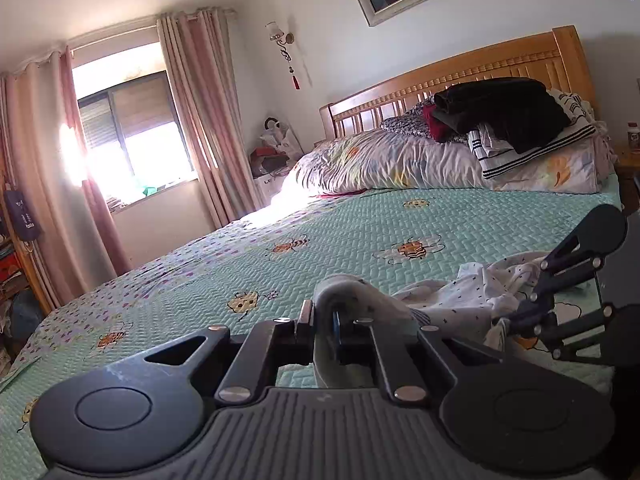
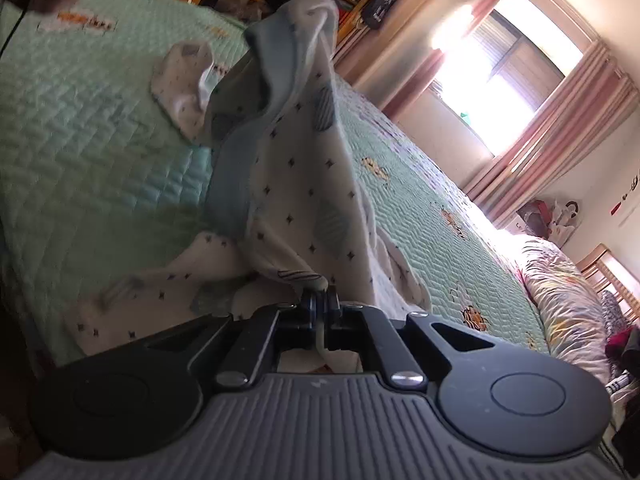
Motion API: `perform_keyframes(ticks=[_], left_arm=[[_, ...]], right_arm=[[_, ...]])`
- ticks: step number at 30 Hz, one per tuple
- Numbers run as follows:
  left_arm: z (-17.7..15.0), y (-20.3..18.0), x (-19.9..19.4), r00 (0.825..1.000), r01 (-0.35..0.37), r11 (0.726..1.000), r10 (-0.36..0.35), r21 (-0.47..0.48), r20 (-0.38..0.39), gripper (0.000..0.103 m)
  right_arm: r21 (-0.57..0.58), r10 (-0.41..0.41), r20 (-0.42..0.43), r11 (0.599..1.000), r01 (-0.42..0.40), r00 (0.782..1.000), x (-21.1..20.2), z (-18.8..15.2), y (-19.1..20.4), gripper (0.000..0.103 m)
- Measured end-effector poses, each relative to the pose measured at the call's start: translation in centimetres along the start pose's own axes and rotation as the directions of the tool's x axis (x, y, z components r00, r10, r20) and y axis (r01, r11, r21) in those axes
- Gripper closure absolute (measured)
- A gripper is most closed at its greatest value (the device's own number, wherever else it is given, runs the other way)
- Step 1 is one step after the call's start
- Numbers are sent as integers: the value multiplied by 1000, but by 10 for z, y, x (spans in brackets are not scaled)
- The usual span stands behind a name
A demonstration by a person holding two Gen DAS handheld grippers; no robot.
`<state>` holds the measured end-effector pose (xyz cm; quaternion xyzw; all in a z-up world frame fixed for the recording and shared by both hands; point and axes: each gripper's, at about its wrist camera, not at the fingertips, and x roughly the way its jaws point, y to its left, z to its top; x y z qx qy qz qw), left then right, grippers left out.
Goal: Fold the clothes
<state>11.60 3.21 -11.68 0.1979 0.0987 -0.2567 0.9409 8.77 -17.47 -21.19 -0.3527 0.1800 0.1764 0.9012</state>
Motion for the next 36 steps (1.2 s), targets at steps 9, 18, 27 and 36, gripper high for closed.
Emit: perform_keyframes(ticks=[9, 18, 27, 36], left_arm=[[37, 14, -37, 985, -103, 991, 114, -89, 131, 94], [129, 22, -121, 873, -370, 927, 370, -63, 316, 94], [199, 24, -188, 819, -496, 869, 470, -7, 330, 92], [55, 5, -76, 999, 10, 992, -16, -129, -50, 84]], right_arm=[[106, -214, 182, 975, 197, 960, -62, 41, -57, 99], [247, -407, 384, 910, 333, 829, -138, 120, -117, 99], [349, -414, 487, 900, 263, 769, -196, 183, -167, 99], [264, -322, 411, 937, 227, 853, -173, 146, -117, 99]])
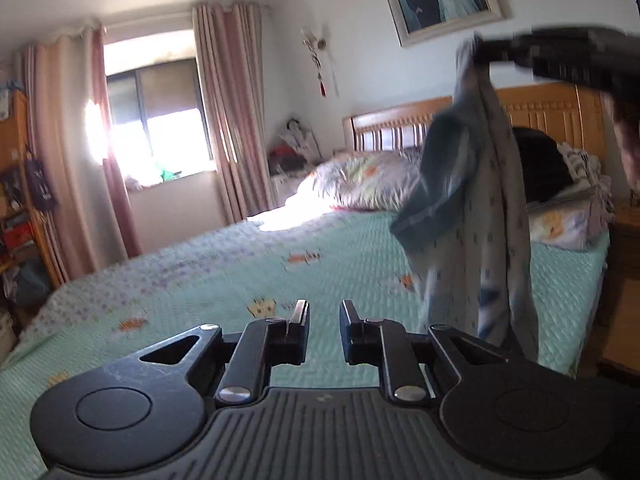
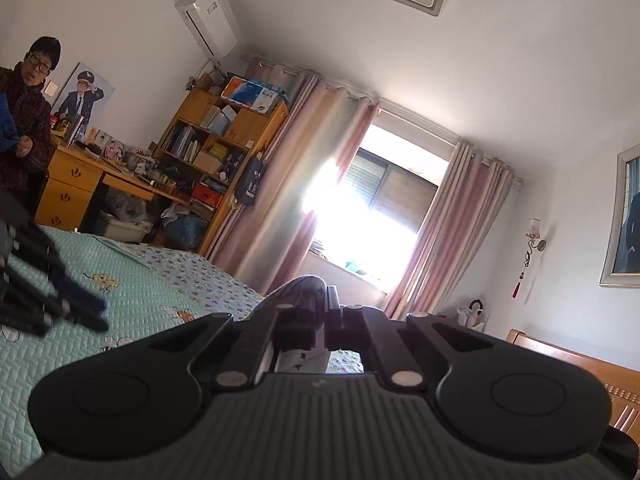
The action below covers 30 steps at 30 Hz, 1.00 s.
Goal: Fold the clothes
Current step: 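Lift the romper high with both grippers and shake it out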
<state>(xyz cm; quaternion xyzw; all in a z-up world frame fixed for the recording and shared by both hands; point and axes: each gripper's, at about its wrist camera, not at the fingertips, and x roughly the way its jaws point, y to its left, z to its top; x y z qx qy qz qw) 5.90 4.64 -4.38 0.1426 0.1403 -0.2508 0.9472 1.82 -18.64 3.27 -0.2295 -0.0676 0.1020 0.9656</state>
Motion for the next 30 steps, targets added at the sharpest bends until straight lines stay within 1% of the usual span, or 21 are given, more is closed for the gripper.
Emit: perform_keyframes(ticks=[4, 6, 7, 8, 9, 10, 11, 12, 14, 16, 17, 19, 21, 22, 23, 24, 25, 26, 27, 28, 30], left_arm=[[-29, -4, 30, 996, 75, 995, -78, -71, -39, 84], [-32, -4, 41, 993, 108, 992, -111, -64, -39, 84], [-30, -2, 46, 990, 137, 988, -139, -65, -30, 84], [-28, 0, 50, 985, 173, 982, -174, -71, -15, 84], [-25, 3, 54, 975, 221, 972, -221, -84, 7, 84], [-21, 7, 57, 960, 281, 954, -278, -102, 38, 84], [-18, 12, 61, 940, 340, 933, -333, -117, 74, 84], [-16, 18, 64, 916, 398, 908, -385, -133, 112, 84], [-10, 28, 74, 860, 507, 846, -482, -164, 167, 82], [-6, 34, 85, 783, 621, 762, -593, -183, 190, 65], [-6, 36, 89, 749, 662, 726, -633, -184, 196, 61], [-9, 36, 96, 691, 722, 666, -691, -187, 211, 52], [-12, 38, 102, 636, 772, 600, -727, -212, 259, 42], [-13, 37, 105, 616, 788, 574, -734, -223, 287, 42], [-13, 36, 108, 600, 800, 555, -735, -230, 316, 43], [-12, 34, 109, 592, 806, 544, -730, -234, 341, 45], [-12, 29, 109, 593, 805, 547, -723, -231, 355, 58], [-12, 24, 109, 603, 797, 562, -715, -221, 354, 67], [-11, 20, 109, 616, 786, 583, -708, -208, 344, 82], [-10, 16, 107, 631, 773, 604, -697, -194, 340, 92], [-7, 13, 100, 661, 743, 647, -666, -173, 345, 94]], right_arm=[[30, 14, -23, 999, -13, 1000, 10, 3, -18, 99], [8, 9, -14, 1000, -9, 1000, 15, 6, -20, 99], [-1, 11, -1, 1000, -11, 1000, 15, 9, -20, 99], [-9, 18, 17, 1000, -18, 1000, 13, 13, -19, 99], [-21, 25, 38, 999, -24, 999, 9, 17, -19, 99], [-35, 32, 58, 999, -30, 998, 6, 21, -19, 99], [-47, 39, 76, 998, -35, 996, 3, 25, -20, 99], [-57, 46, 92, 998, -41, 995, -1, 29, -20, 99], [-75, 68, 116, 995, -60, 991, -10, 38, -23, 99], [-93, 96, 133, 992, -84, 987, -19, 43, -25, 99], [-106, 101, 137, 991, -87, 985, -24, 46, -26, 99], [-122, 93, 136, 990, -77, 986, -27, 50, -30, 99], [-129, 89, 122, 989, -73, 989, -27, 50, -33, 99], [-133, 86, 114, 989, -70, 990, -26, 49, -33, 99], [-138, 83, 106, 988, -68, 991, -26, 49, -34, 99], [-142, 77, 99, 988, -63, 992, -26, 48, -34, 99], [-143, 68, 93, 988, -55, 993, -27, 46, -34, 99], [-141, 59, 86, 989, -47, 995, -26, 45, -34, 99], [-138, 50, 80, 990, -39, 996, -26, 43, -35, 99], [-134, 42, 74, 990, -32, 996, -25, 42, -36, 99], [-127, 29, 63, 992, -21, 998, -23, 39, -37, 99]])
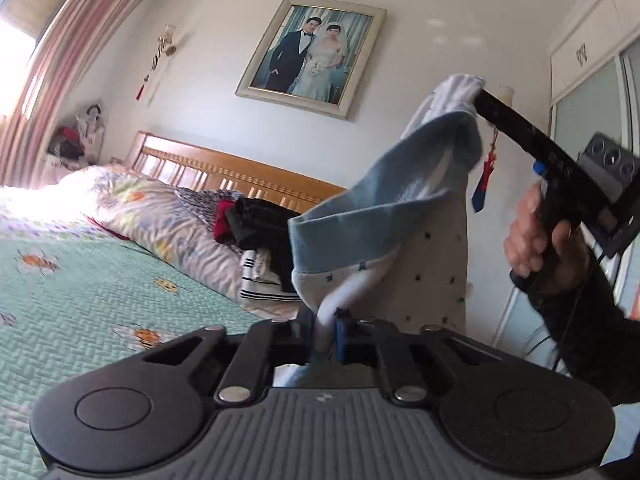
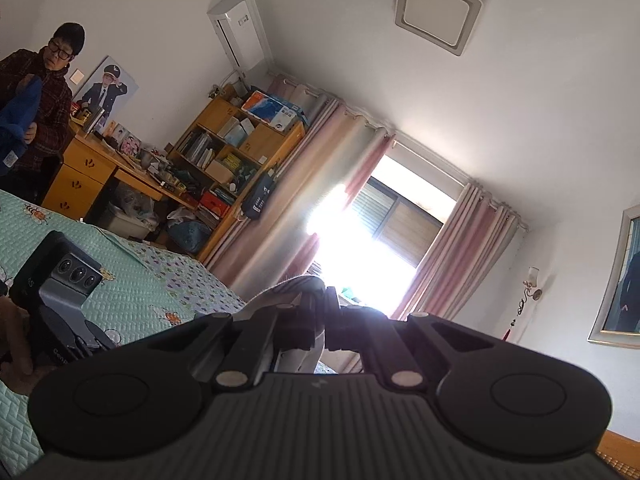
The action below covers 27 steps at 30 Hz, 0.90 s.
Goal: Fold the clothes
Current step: 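Lift the romper high with both grippers and shake it out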
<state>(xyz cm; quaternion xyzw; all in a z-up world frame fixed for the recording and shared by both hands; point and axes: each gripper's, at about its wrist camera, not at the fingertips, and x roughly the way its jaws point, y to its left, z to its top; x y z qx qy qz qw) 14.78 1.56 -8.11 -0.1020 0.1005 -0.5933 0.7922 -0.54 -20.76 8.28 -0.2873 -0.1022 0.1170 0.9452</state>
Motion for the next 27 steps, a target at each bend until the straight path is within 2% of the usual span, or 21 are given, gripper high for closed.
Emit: perform_keyframes(ticks=[2, 4, 6, 8, 10, 11, 13, 14, 17, 19, 21, 22, 25, 27], left_arm=[[6, -5, -10, 998, -55, 998, 55, 9, 38, 94], [11, -9, -22, 985, -153, 988, 151, 13, 79, 94], [20, -13, -37, 950, -290, 957, 287, 10, 122, 94], [36, -27, -52, 892, -433, 900, 420, 47, 167, 94], [58, -50, -64, 822, -563, 812, 530, 155, 207, 94], [69, -66, -66, 785, -618, 752, 574, 229, 232, 94], [92, -99, -71, 709, -703, 612, 639, 362, 296, 94], [102, -114, -73, 679, -729, 552, 658, 405, 326, 94], [134, -149, -81, 602, -775, 389, 692, 498, 398, 93], [147, -170, -85, 550, -789, 265, 708, 554, 444, 91], [153, -186, -91, 516, -786, 182, 718, 591, 467, 87], [154, -190, -93, 511, -782, 165, 722, 601, 466, 87], [152, -190, -95, 516, -764, 167, 739, 623, 434, 83], [146, -174, -89, 517, -748, 178, 761, 640, 392, 82]], right_arm=[[8, -12, -10, 1000, 12, 1000, 1, -5, 1, 99], [22, -25, -15, 999, 25, 1000, 3, -9, 1, 99], [39, -39, -22, 998, 40, 999, 6, -13, 3, 99], [56, -55, -38, 997, 57, 998, 11, -21, 6, 99], [93, -66, -47, 993, 70, 997, 16, -27, 9, 99], [114, -73, -45, 990, 78, 996, 17, -29, 10, 99], [154, -95, -19, 983, 97, 995, 18, -28, 10, 99], [173, -107, -2, 979, 106, 994, 18, -25, 10, 99], [219, -132, 56, 969, 117, 990, 16, -10, 5, 99], [242, -138, 95, 964, 111, 986, 12, 2, 1, 99], [249, -139, 127, 963, 104, 982, 7, 11, -2, 99], [251, -139, 142, 963, 101, 980, 5, 14, -3, 99], [250, -133, 154, 964, 91, 979, 1, 17, -3, 99], [248, -124, 138, 965, 87, 983, 5, 12, -4, 99]])
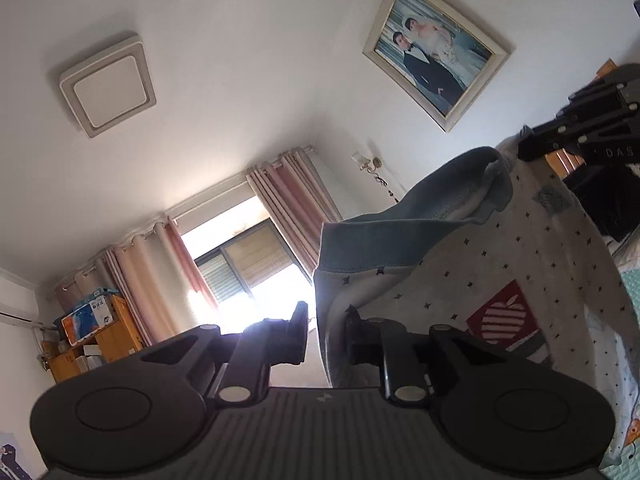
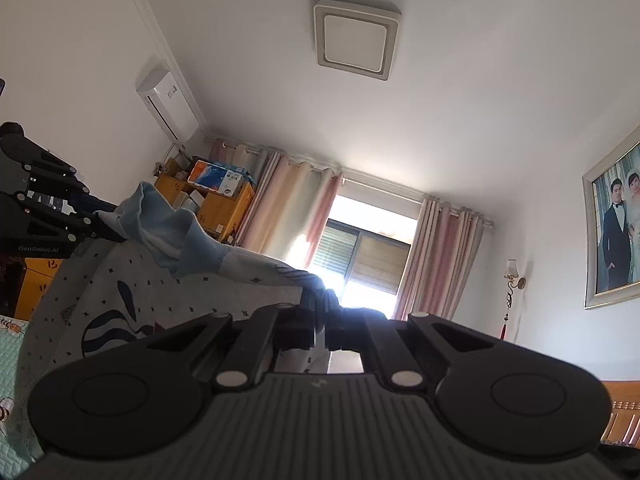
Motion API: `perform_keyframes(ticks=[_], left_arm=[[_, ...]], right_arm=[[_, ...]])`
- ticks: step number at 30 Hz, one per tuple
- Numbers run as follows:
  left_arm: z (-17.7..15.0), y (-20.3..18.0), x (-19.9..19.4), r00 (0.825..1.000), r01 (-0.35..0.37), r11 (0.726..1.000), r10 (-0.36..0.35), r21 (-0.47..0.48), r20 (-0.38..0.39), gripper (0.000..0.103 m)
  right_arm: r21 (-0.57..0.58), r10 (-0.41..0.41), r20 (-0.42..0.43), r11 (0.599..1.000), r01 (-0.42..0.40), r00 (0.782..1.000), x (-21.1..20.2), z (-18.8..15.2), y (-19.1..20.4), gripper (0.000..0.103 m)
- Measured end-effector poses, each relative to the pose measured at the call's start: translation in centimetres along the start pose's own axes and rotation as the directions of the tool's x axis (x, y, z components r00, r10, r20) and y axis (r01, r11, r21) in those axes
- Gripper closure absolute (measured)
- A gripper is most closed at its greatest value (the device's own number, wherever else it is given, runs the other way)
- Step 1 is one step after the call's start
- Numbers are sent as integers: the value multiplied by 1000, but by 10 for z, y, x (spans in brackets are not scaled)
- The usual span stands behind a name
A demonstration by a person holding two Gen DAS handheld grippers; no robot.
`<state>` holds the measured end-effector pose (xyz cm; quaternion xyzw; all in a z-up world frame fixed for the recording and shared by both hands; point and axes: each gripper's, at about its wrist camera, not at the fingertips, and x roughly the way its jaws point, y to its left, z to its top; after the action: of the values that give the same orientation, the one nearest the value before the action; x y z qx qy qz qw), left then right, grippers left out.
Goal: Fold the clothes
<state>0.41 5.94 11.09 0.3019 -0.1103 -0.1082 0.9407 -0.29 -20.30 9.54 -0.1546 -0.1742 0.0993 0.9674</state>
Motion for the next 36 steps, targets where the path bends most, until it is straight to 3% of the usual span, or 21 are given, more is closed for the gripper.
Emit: perform_keyframes(ticks=[5, 8, 10, 12, 14, 15, 16, 18, 21, 23, 26, 27, 28, 30, 33, 36], left_arm=[[-51, -18, 74, 984, 91, 995, -95, -39, -150, 81], [-100, -31, 142, 947, 148, 986, -164, -76, -277, 69], [-140, -44, 197, 893, 179, 978, -206, -104, -400, 43], [-187, -60, 247, 807, 200, 970, -245, -141, -537, 38], [-235, -75, 270, 728, 211, 954, -299, -213, -617, 41], [-256, -81, 272, 704, 204, 948, -315, -243, -637, 43], [-274, -86, 268, 690, 191, 944, -323, -268, -647, 44], [-305, -91, 253, 671, 176, 928, -358, -329, -649, 44], [-331, -95, 228, 652, 139, 912, -379, -387, -657, 43], [-334, -92, 208, 654, 114, 905, -379, -409, -655, 43], [-319, -86, 174, 690, 103, 886, -391, -453, -609, 39], [-311, -85, 162, 705, 105, 882, -392, -459, -591, 32], [-305, -84, 149, 717, 106, 881, -389, -462, -578, 24], [-292, -83, 124, 730, 107, 877, -389, -468, -562, 21], [-287, -84, 93, 720, 88, 873, -389, -480, -575, 21], [-294, -85, 63, 698, 37, 864, -382, -502, -606, 21]], right_arm=[[-10, 32, -126, 999, -33, 991, 43, -31, 2, 98], [-18, 48, -226, 998, -54, 973, 91, -64, 5, 98], [10, 64, -304, 998, -64, 951, 135, -90, 5, 98], [73, 101, -407, 994, -78, 908, 184, -125, 4, 92], [149, 145, -517, 986, -79, 844, 221, -171, 8, 68], [174, 161, -565, 982, -73, 810, 231, -194, 11, 67], [178, 160, -595, 982, -65, 788, 232, -215, 15, 68], [150, 132, -620, 987, -48, 773, 217, -252, 26, 66], [242, 165, -660, 970, -1, 733, 180, -293, 26, 65], [309, 181, -672, 950, 50, 718, 159, -307, 20, 65], [367, 172, -679, 922, 126, 714, 124, -315, 12, 61], [383, 168, -683, 911, 153, 711, 112, -318, 9, 59], [406, 167, -688, 895, 184, 706, 101, -321, 6, 57], [469, 177, -702, 844, 261, 690, 80, -329, 0, 56], [573, 233, -725, 726, 381, 648, 47, -341, -1, 56], [632, 284, -713, 657, 412, 641, 16, -342, 11, 56]])
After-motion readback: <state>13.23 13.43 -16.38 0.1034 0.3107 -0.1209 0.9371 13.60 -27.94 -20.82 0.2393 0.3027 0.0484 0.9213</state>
